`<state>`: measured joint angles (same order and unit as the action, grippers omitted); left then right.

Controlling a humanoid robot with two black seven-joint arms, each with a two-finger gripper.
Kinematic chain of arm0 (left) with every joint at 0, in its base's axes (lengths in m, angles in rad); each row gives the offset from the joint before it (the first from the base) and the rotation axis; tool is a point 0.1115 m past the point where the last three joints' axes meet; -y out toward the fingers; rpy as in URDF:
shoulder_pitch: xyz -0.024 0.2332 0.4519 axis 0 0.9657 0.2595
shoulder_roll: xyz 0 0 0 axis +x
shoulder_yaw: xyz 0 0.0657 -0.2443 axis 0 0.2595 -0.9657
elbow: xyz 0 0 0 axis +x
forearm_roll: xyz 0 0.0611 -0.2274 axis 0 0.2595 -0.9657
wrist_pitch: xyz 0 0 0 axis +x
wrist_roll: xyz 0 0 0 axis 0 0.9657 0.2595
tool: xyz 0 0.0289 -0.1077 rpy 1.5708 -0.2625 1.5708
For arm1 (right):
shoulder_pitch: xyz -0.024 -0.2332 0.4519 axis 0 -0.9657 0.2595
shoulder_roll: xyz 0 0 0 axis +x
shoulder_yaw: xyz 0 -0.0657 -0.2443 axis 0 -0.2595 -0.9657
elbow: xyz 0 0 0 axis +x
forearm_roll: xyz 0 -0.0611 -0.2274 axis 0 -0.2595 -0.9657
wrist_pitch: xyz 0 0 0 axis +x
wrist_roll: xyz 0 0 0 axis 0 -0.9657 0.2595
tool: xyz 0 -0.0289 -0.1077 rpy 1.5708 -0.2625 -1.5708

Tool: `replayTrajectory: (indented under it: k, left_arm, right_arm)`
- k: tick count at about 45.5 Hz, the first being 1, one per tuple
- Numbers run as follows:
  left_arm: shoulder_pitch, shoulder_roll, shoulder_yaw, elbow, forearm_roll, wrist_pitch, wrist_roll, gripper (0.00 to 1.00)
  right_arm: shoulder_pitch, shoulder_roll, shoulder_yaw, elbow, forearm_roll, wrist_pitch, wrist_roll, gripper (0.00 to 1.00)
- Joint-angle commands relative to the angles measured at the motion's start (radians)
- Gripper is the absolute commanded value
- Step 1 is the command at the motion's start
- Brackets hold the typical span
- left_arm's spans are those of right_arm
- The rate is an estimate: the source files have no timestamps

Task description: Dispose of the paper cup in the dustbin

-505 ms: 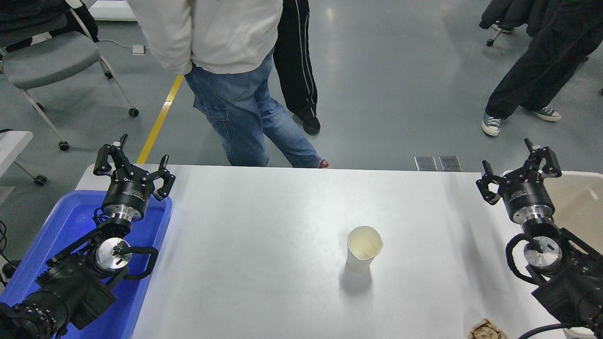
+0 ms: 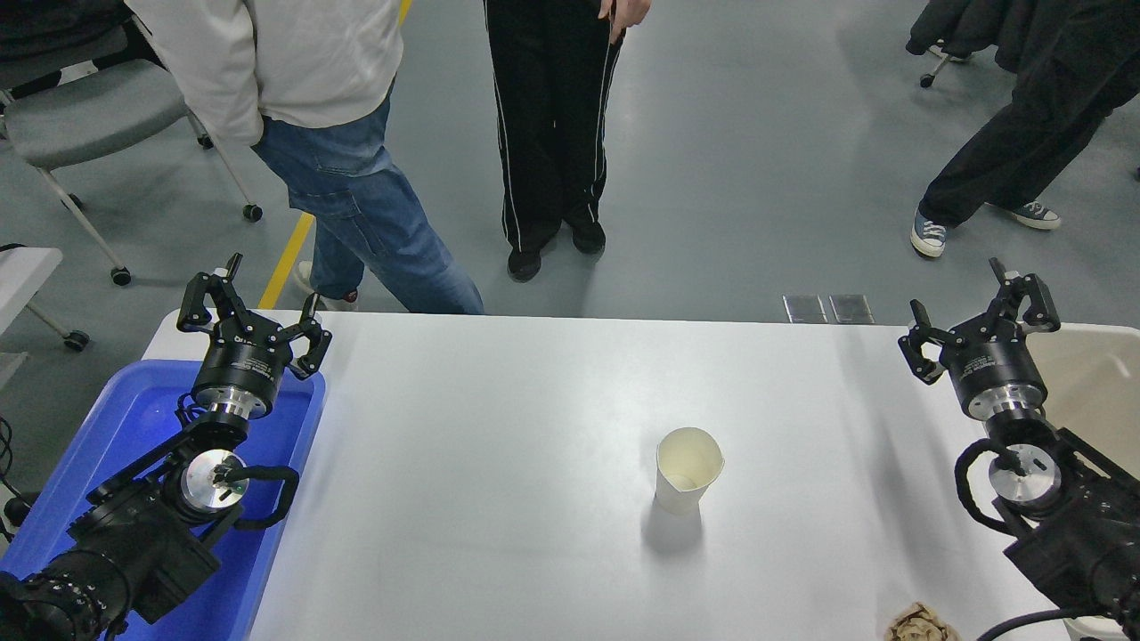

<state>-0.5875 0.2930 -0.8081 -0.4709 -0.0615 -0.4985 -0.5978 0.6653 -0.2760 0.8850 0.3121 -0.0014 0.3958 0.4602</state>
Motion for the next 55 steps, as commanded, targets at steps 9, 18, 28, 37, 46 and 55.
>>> replayTrajectory:
  k: [9,18,28,37,46,55]
  left_arm:
    - [0.000,0.000,0.001,0.000,0.000,0.000,0.000,1.00]
    - [0.000,0.000,0.000,0.000,0.000,0.000,0.000,1.00]
    - [0.000,0.000,0.000,0.000,0.000,0.000,0.000,1.00]
    - [0.000,0.000,0.000,0.000,0.000,0.000,0.000,1.00]
    - [0.000,0.000,0.000,0.000,0.000,0.000,0.000,1.00]
    - [0.000,0.000,0.000,0.000,0.000,0.000,0.000,1.00]
  right_arm:
    - [0.003,-0.003,-0.003,0.022,-0.002,0.002,-0.011,0.99]
    - [-0.015,-0.074,-0.018,0.154,-0.029,0.000,-0.046,0.99]
    - [-0.020,-0.187,-0.156,0.327,-0.046,-0.017,-0.091,0.99]
    - [-0.001,-0.333,-0.270,0.488,-0.123,-0.020,-0.097,0.99]
    - [0.017,-0.416,-0.319,0.676,-0.291,-0.081,-0.202,0.99]
    - [0.027,-0.494,-0.320,0.881,-0.537,-0.087,-0.321,0.99]
